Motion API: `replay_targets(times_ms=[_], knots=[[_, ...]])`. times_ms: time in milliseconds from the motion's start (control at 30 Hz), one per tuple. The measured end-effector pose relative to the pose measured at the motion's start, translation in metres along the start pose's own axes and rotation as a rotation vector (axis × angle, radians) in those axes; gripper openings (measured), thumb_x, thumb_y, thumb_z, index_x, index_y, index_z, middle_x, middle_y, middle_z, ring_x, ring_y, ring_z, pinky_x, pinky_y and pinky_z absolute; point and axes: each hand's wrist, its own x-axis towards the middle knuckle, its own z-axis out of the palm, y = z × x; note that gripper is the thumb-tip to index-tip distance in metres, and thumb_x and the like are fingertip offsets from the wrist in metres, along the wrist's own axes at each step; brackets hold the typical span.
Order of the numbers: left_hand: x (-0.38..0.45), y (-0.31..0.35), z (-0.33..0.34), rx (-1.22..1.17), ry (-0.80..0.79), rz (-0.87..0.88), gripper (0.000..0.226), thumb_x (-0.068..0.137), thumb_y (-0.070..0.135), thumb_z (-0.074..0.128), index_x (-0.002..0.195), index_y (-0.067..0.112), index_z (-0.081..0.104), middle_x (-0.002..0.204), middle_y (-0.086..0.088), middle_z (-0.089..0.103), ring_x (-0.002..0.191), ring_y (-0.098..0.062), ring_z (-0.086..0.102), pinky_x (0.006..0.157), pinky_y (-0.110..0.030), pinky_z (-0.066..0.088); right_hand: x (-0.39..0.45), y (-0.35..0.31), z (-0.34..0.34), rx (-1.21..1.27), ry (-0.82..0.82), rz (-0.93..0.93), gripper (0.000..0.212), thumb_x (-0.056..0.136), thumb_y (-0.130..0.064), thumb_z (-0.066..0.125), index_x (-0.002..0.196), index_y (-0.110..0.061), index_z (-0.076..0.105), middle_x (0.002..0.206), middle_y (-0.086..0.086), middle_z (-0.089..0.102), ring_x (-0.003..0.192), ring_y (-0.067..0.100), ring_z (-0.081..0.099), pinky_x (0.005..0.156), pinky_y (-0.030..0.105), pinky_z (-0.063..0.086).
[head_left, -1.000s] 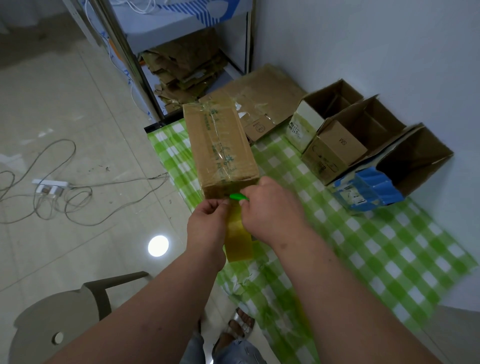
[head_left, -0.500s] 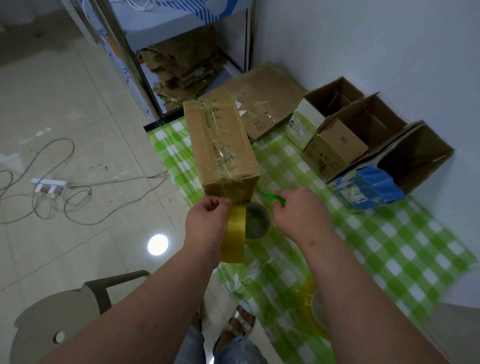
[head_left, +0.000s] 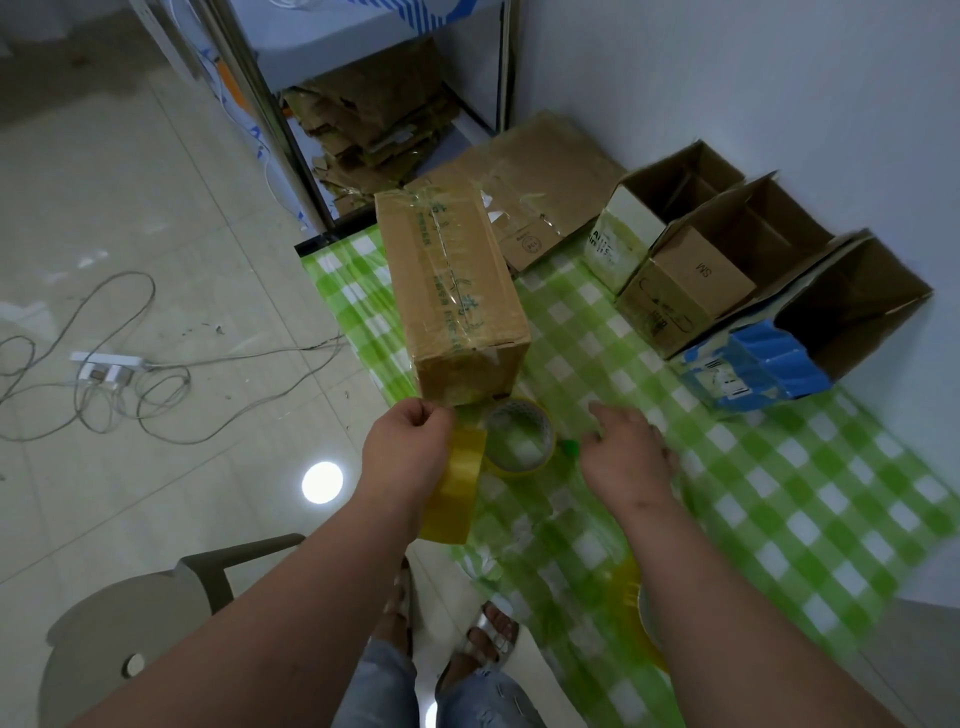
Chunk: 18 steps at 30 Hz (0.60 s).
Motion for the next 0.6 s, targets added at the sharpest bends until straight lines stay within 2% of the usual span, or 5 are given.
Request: replay_targets(times_ms=[133,233,400,467,600], knots=[[0.006,-0.003,-0.018,0.112,0.082,0.045,0.020,0.093,0.029,0.050,0.083,0.023,0.066,0.078,0.005,0.056,0.072,-0.019,0.051,0.064,-0.033,0.041,-0.005,-0.050,-0.022,0.423,0.228,-0.411,0.052,0.097,-0.039,0.044,0.146,-0.020,0.044,0.142,0.004,0.044,0.132,0.020,0.041,0.109,0.038,0.034],[0.009,-0.001,-0.028,0.175,0.122,0.160,0.037,0.098,0.045,0.043,0.075,0.024,0.063,0.074,0.011,0.056,0.069,-0.012,0.051,0.059,-0.029,0.037,-0.006,-0.075,-0.033,0.323,0.214,-0.625,0.061,0.093,-0.054,0.043,0.149,-0.031,0.036,0.154,0.000,0.031,0.140,0.019,0.029,0.110,0.035,0.025],[0.016,0.019,-0.031,0.411,0.119,0.348,0.075,0.069,0.094,0.025,0.069,0.026,0.057,0.067,0.011,0.058,0.062,-0.002,0.052,0.051,-0.025,0.033,0.001,-0.085,-0.030,0.115,0.188,-0.719,0.054,0.094,-0.050,0.054,0.145,-0.035,0.044,0.159,-0.001,0.028,0.140,0.029,0.032,0.111,0.050,0.033],[0.020,0.026,-0.029,0.535,0.121,0.401,0.072,0.062,0.096,0.031,0.067,0.028,0.054,0.061,0.011,0.055,0.057,-0.001,0.050,0.048,-0.023,0.030,0.004,-0.086,-0.029,0.142,0.223,-0.729,0.051,0.092,-0.043,0.061,0.141,-0.032,0.051,0.155,0.002,0.035,0.135,0.030,0.040,0.105,0.053,0.040],[0.033,0.028,-0.028,0.705,0.106,0.462,0.058,0.071,0.084,0.051,0.065,0.027,0.052,0.058,0.009,0.055,0.055,-0.006,0.052,0.045,-0.024,0.030,0.007,-0.084,-0.026,0.187,0.288,-0.749,0.050,0.088,-0.034,0.069,0.136,-0.026,0.057,0.150,0.007,0.043,0.128,0.032,0.047,0.100,0.053,0.045]])
